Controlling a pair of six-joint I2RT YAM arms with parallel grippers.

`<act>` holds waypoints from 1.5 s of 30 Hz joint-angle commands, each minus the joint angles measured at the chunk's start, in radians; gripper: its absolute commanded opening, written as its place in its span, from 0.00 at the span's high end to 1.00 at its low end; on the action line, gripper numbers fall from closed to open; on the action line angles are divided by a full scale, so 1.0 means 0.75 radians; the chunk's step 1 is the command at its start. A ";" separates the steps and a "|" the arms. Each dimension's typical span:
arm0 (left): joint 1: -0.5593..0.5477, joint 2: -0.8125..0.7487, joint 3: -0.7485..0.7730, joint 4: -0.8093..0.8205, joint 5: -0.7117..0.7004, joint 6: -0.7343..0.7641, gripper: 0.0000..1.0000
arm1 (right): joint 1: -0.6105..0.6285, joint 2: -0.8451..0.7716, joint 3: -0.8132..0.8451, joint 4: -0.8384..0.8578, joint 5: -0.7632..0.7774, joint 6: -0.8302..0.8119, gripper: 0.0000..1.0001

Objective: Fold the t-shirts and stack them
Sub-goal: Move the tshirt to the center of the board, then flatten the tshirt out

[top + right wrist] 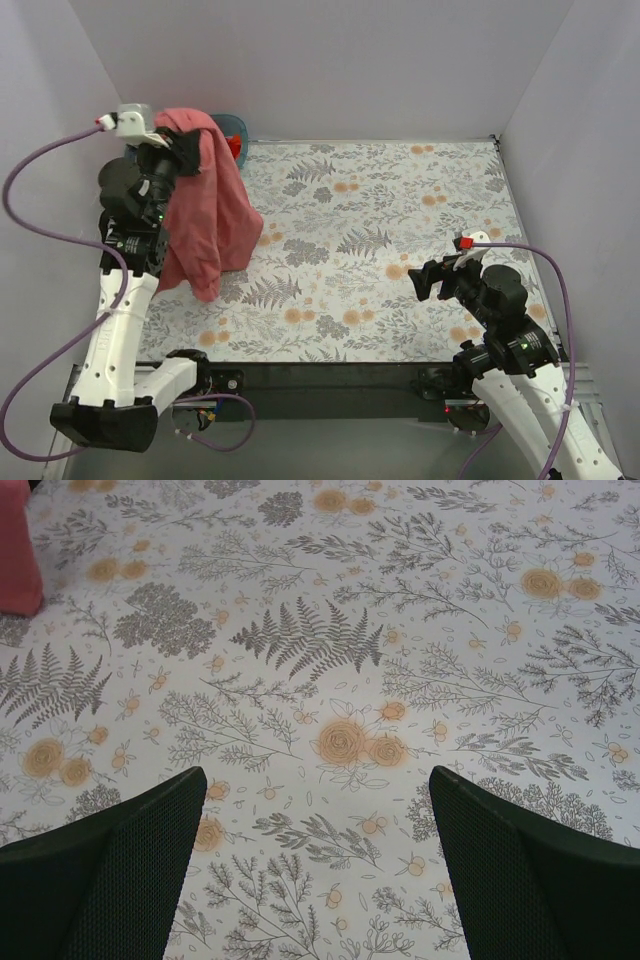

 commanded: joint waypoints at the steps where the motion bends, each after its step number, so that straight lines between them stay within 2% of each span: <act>1: -0.144 0.060 -0.126 -0.079 0.276 -0.160 1.00 | 0.005 -0.011 0.017 0.053 -0.024 -0.012 0.02; 4: -0.332 0.070 -0.177 -0.046 0.187 -0.221 1.00 | 0.005 -0.017 0.024 0.053 -0.052 0.015 0.02; 6: -0.430 0.101 -0.142 -0.032 0.152 -0.238 1.00 | 0.005 -0.015 0.038 0.042 -0.077 0.033 0.02; 12: -0.617 0.258 0.046 -0.052 0.135 -0.215 1.00 | 0.005 0.000 0.081 0.018 -0.089 0.090 0.02; 14: -0.656 0.301 0.046 -0.052 0.156 -0.209 1.00 | 0.005 0.008 0.097 -0.001 -0.089 0.099 0.02; 16: -0.766 0.367 0.034 -0.048 0.162 -0.199 0.98 | 0.005 0.026 0.122 -0.025 -0.085 0.103 0.02; 17: -0.819 0.389 0.026 -0.046 0.152 -0.185 0.93 | 0.005 0.032 0.132 -0.035 -0.079 0.109 0.02; 18: -0.931 0.446 0.021 -0.048 0.129 -0.146 0.77 | 0.005 0.040 0.140 -0.041 -0.073 0.115 0.02; 20: -1.050 0.498 0.007 -0.046 0.099 -0.111 0.55 | 0.005 0.047 0.163 -0.068 -0.044 0.125 0.02; 21: -1.162 0.544 -0.003 -0.046 0.062 -0.087 0.33 | 0.005 0.051 0.171 -0.078 -0.030 0.137 0.02; 22: -1.212 0.563 -0.021 -0.044 0.047 -0.078 0.27 | 0.005 0.049 0.189 -0.086 -0.010 0.142 0.02; 24: -1.328 0.592 -0.046 -0.042 0.007 -0.082 0.22 | 0.005 0.053 0.205 -0.109 0.060 0.158 0.02; 26: -1.367 0.586 -0.107 -0.032 -0.014 -0.131 0.21 | 0.005 0.055 0.226 -0.129 0.109 0.166 0.02; 30: -1.368 0.443 -0.310 0.019 -0.226 -0.303 0.21 | 0.003 0.114 0.248 -0.158 0.107 0.184 0.01; 31: -1.362 0.414 -0.344 0.001 -0.354 -0.360 0.22 | 0.005 0.132 0.251 -0.158 0.087 0.197 0.02; 33: -1.290 0.341 -0.436 -0.046 -0.413 -0.446 0.25 | 0.005 0.190 0.244 -0.160 0.072 0.215 0.02; 35: -1.202 0.285 -0.496 -0.110 -0.391 -0.570 0.26 | 0.005 0.267 0.238 -0.156 0.070 0.236 0.05; 36: -1.105 0.271 -0.553 -0.132 -0.384 -0.607 0.26 | 0.005 0.302 0.232 -0.154 0.062 0.238 0.07; 37: -1.053 0.257 -0.584 -0.185 -0.378 -0.656 0.26 | 0.003 0.343 0.234 -0.152 0.032 0.238 0.14; 39: -0.912 0.224 -0.665 -0.204 -0.329 -0.730 0.27 | 0.005 0.480 0.252 -0.148 -0.034 0.223 0.18; 42: -0.826 0.230 -0.741 -0.198 -0.290 -0.761 0.27 | 0.005 0.666 0.271 -0.134 -0.101 0.205 0.21; 45: -0.807 0.303 -0.758 -0.181 -0.266 -0.765 0.26 | 0.025 0.830 0.283 -0.099 -0.128 0.197 0.24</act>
